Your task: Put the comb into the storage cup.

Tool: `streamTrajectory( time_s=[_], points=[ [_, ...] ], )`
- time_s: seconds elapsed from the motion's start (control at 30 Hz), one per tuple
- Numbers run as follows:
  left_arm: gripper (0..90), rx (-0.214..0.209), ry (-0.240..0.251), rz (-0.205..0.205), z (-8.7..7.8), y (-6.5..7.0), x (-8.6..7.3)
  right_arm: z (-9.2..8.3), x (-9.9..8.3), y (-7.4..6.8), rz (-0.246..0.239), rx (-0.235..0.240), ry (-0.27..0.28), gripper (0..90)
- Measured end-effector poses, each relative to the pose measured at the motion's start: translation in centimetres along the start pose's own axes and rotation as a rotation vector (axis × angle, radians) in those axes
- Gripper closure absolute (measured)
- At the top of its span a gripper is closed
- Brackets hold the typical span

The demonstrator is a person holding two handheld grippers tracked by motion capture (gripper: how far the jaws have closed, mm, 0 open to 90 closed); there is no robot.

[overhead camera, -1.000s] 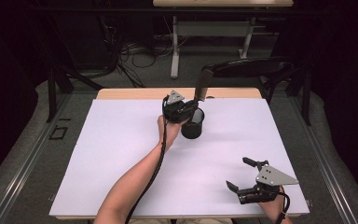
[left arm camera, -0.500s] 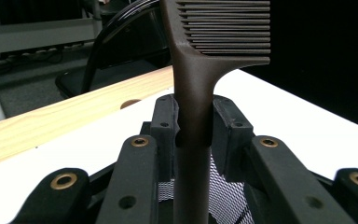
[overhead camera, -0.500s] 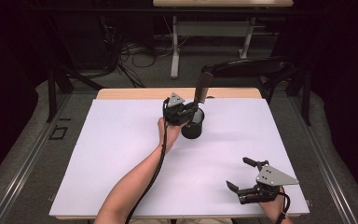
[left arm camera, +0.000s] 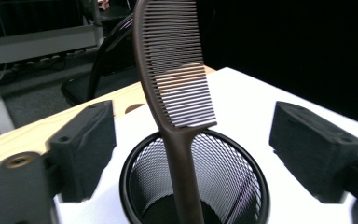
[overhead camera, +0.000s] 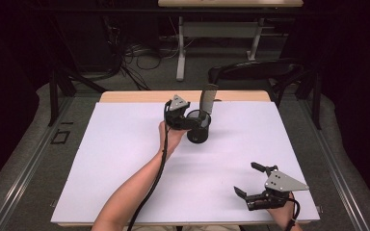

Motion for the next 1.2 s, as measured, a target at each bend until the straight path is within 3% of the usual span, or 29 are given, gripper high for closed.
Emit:
streamTrajectory(
  time_s=[0.17, 0.37, 1.2],
  points=[
    [4.7, -0.014, -0.044, 0.041, -1.3, 0.4, 0.2, 0.0, 0.0, 0.0, -0.003, 0.002, -0.004, 2.2],
    [1.0, -0.002, -0.08, 0.067, -2.7, 0.3, 0.2, 0.0, -0.1, 0.1, -0.009, 0.0, -0.006, 2.2],
    [0.0, 0.013, -0.172, 0.104, -7.4, -0.7, -1.1, 0.3, 0.0, 0.1, -0.004, 0.006, -0.004, 2.2]
  ],
)
Point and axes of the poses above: each handheld gripper's, and its own axes: z roughly forward along the jaws, x roughly out of its top, y roughly to its right, the point moved 5 cm from there along z, roughly forward along the jaws, and after that the axes turned 4 degrees about y, right-handed, at the moved point
